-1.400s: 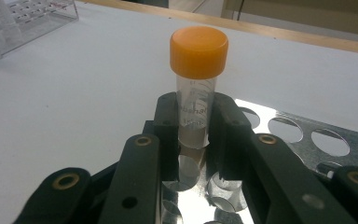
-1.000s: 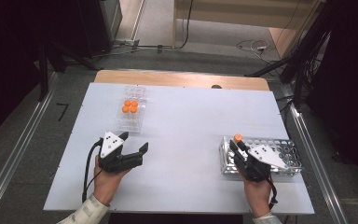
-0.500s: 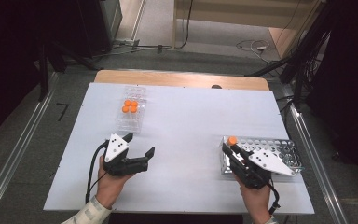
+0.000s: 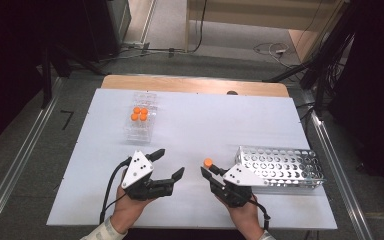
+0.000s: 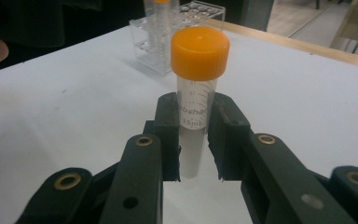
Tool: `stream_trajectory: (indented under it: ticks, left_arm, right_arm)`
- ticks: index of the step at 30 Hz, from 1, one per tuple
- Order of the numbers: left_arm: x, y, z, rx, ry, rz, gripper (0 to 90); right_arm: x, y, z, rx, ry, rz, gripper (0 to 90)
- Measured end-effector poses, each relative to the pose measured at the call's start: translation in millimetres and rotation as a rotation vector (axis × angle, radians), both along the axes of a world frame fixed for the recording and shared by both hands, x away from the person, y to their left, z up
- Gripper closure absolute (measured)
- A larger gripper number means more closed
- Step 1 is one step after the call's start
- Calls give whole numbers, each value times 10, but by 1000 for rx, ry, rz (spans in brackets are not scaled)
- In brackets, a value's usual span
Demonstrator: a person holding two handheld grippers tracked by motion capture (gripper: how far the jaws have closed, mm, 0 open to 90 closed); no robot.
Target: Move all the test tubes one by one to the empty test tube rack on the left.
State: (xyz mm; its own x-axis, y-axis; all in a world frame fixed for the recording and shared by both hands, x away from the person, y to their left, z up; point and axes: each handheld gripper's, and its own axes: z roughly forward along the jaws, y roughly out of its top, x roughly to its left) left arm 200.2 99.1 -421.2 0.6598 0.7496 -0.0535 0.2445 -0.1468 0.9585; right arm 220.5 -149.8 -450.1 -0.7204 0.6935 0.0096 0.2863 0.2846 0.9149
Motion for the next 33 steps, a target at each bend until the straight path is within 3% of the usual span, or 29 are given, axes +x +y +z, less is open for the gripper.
stream_trajectory:
  ticks: [6,9,17,25,26,29,33]
  left_arm:
    - [37,-143,-53,10,30,-77,391]
    - [46,-190,-83,24,26,-87,513]
    - [61,-230,-127,46,29,-111,667]
    - [51,-239,-131,73,6,-108,704]
    - [52,-235,-129,77,4,-107,705]
    - [73,-189,-116,69,8,-100,705]
    - [139,-31,-70,34,17,-61,705]
  right_arm:
    - [-18,194,-47,-17,11,55,720]
    - [-30,259,-67,-20,19,80,720]
    - [-45,316,-69,-22,18,97,721]
    - [-38,313,-70,-26,22,100,716]
    - [-36,312,-69,-26,25,102,692]
    - [-30,308,-55,-29,41,109,450]
    - [-34,225,-9,-27,24,109,311]
